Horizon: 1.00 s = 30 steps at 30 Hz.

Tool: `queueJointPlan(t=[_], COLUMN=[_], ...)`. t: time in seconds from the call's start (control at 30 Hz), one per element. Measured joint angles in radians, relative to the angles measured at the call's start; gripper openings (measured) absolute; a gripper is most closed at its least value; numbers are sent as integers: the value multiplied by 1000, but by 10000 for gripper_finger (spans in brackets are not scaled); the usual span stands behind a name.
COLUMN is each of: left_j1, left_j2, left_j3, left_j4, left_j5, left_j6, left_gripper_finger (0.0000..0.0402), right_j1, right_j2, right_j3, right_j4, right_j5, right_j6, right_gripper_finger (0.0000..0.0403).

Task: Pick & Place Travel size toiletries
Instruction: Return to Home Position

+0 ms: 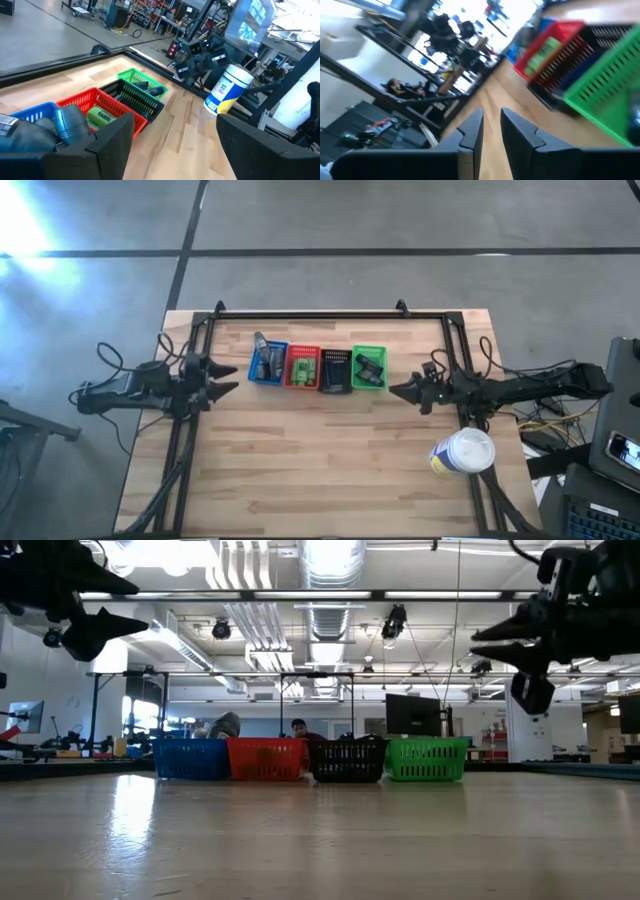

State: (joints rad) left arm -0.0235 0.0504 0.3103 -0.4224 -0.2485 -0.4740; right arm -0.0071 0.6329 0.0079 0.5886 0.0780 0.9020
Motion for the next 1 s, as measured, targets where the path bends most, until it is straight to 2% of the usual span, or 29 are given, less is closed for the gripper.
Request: queueJointPlan(t=[0.1,0.27,0.37,0.43,0.6,0.73,0.87,1.0], left_j1=[0,0,-2,-2,-6,-6,-6,-6], left_j2=[-13,-48,-21,-45,-48,-48,-48,-48], left_j3=[-46,-191,-196,-199,-221,-301,-302,-303], left_j4=[17,57,75,89,190,469,536,526], left_j5=[0,0,3,4,0,-2,-2,-2], left_j6=[0,-1,1,2,2,1,1,0], left_gripper_finger=[287,287,287,287,287,287,287,287], right_j1=[0,0,0,0,-1,-1,-2,-12], right_j2=[-2,10,-9,-41,-169,-309,-433,-525], right_j3=[1,1,1,1,1,1,1,1], right_j4=[-77,-161,-223,-264,-390,-489,-537,-534], right_j5=[-1,0,0,0,1,0,0,0], right_j6=[26,33,34,34,34,34,32,37], right_gripper_finger=[58,48,47,51,65,79,92,104])
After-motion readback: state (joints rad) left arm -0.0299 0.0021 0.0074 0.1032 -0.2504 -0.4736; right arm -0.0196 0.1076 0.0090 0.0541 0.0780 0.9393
